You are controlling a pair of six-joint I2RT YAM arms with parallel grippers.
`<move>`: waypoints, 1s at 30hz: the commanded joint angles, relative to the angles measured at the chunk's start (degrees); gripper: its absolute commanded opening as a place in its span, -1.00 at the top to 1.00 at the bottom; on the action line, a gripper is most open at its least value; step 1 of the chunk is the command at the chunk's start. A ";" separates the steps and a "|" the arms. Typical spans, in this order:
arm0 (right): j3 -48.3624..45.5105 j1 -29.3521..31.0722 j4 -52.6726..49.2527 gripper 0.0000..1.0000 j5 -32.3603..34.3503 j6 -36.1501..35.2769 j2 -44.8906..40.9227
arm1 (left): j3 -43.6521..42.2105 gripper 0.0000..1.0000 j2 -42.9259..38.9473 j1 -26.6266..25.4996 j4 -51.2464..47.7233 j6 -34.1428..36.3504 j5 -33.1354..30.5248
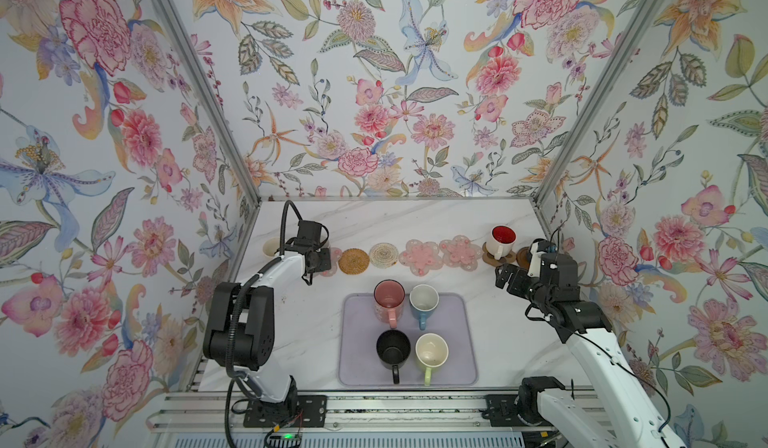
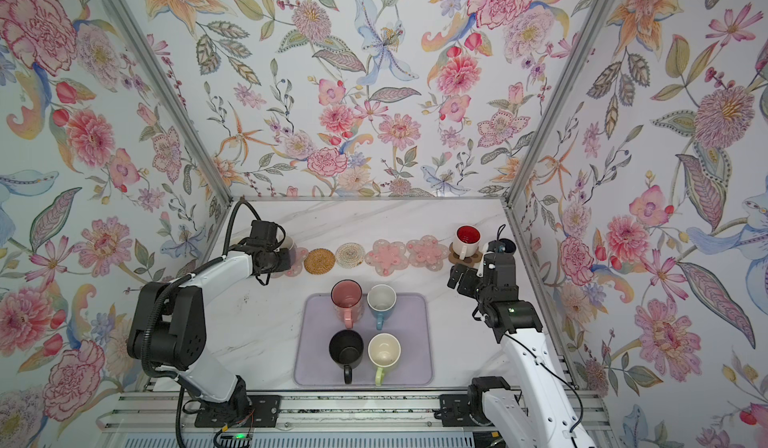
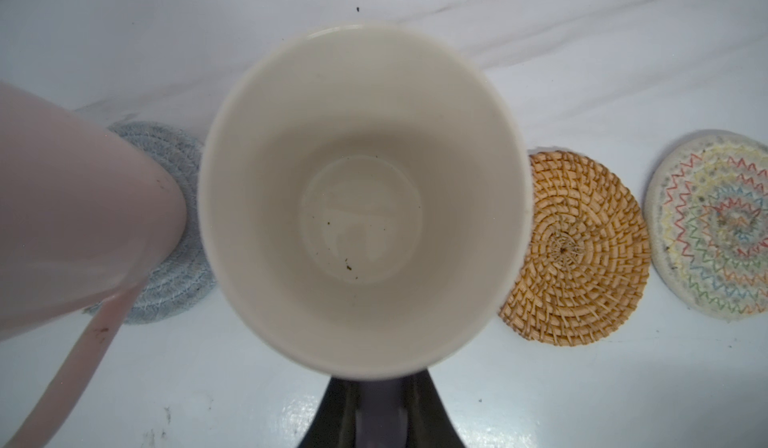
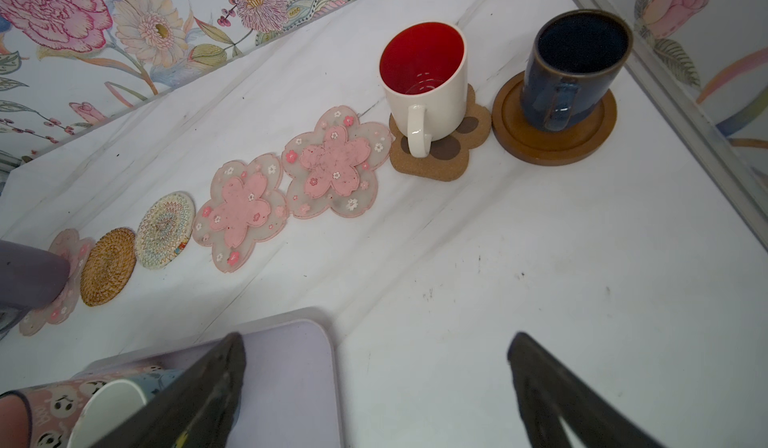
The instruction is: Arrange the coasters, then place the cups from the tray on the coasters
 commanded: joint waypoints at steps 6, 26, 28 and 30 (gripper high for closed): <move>0.47 -0.40 -1.04 -0.98 -0.53 -0.69 -0.52 | 2.27 0.86 0.78 0.69 1.61 -0.66 0.57; 0.48 -0.40 -1.34 -0.98 -0.75 -0.53 -0.94 | 0.78 -0.95 -8.60 0.37 -0.06 -2.30 -0.63; 0.31 -0.42 -1.30 -0.98 -0.89 -0.35 -0.98 | 0.46 -0.98 -11.76 0.36 -0.89 -2.52 -0.49; 0.02 -0.41 -1.19 -0.98 -1.11 -0.36 -0.87 | -1.04 -0.98 -16.25 0.15 -1.42 -2.44 0.20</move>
